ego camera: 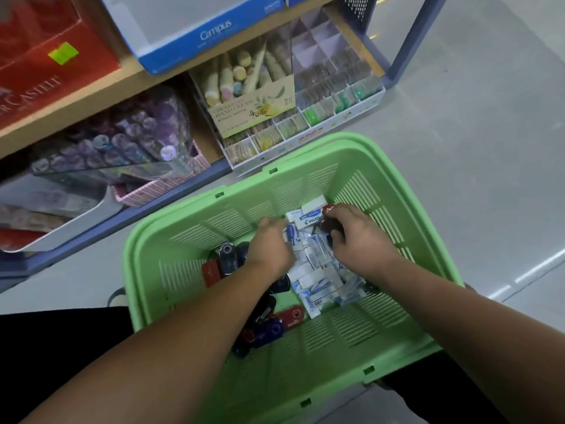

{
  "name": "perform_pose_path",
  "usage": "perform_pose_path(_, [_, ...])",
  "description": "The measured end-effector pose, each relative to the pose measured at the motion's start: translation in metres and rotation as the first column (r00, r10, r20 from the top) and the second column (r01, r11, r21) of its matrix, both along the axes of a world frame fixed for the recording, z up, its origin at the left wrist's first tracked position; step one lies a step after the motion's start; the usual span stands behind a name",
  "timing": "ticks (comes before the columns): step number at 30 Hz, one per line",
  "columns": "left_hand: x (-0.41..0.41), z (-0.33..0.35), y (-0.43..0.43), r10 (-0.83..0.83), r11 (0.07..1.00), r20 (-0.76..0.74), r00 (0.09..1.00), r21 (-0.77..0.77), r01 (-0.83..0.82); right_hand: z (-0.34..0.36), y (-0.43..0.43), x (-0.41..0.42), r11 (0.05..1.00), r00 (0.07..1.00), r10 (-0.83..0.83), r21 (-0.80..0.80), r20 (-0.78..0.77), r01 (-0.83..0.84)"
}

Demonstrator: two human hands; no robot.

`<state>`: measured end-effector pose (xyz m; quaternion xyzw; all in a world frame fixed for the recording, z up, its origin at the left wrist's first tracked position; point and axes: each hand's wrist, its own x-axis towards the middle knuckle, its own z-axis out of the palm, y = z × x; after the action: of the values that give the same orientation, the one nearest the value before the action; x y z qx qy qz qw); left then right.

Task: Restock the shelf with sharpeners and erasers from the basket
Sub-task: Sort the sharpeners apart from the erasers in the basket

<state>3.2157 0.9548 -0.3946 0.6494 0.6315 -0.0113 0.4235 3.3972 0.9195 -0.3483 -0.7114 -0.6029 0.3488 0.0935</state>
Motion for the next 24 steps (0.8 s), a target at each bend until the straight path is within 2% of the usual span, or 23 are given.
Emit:
perform_pose_path(3, [0.002,-0.015,-0.012,0.175,0.984,0.129,0.976,-0.04,-0.171,-0.006,0.002,0.0,0.999,1.0,-0.012,-0.036,0.0,0.012])
perform_pose_path(7, [0.0,-0.029,-0.015,0.449,0.892,0.252,0.857,-0.184,-0.413,-0.013,0.001,0.001,0.996,0.995,0.075,-0.062,0.06,-0.072])
perform_pose_path(9, [0.004,-0.027,-0.016,0.535,0.839,0.305,0.788,-0.299,-0.454,-0.016,0.0,0.002,0.996,0.994,0.087,-0.028,0.073,-0.085])
perform_pose_path(11, [0.0,-0.026,-0.014,0.557,0.818,0.344,0.756,-0.386,-0.427,-0.015,0.001,0.001,0.996,0.994,0.087,-0.024,0.069,-0.085])
perform_pose_path(13, [-0.008,-0.022,-0.015,0.467,0.868,0.314,0.826,-0.342,-0.361,-0.012,0.002,0.003,0.997,0.996,0.076,-0.025,0.052,-0.075])
perform_pose_path(15, [-0.014,-0.014,-0.02,0.27,0.962,0.19,0.944,-0.099,-0.255,-0.008,0.001,0.004,0.993,0.99,0.117,-0.002,0.074,-0.118])
perform_pose_path(17, [-0.016,-0.008,-0.03,0.113,0.991,0.005,0.994,0.075,-0.113,-0.005,-0.001,0.001,0.973,0.963,0.22,0.034,0.157,-0.228])
perform_pose_path(18, [-0.016,-0.007,-0.037,0.027,0.997,-0.067,0.997,0.08,-0.021,-0.003,-0.003,-0.003,0.958,0.943,0.271,0.039,0.192,-0.284])
perform_pose_path(20, [-0.015,-0.006,-0.053,-0.153,0.988,-0.167,0.974,-0.036,0.149,0.001,-0.007,-0.013,0.936,0.914,0.335,0.03,0.228,-0.351])
perform_pose_path(22, [-0.015,-0.011,-0.064,-0.149,0.977,-0.156,0.977,-0.174,0.121,0.004,-0.011,-0.022,0.932,0.91,0.362,-0.065,0.2,-0.356])
perform_pose_path(24, [-0.01,-0.019,-0.075,-0.004,0.967,-0.097,0.995,-0.254,-0.021,0.007,-0.016,-0.027,0.886,0.882,0.444,-0.226,0.16,-0.405])
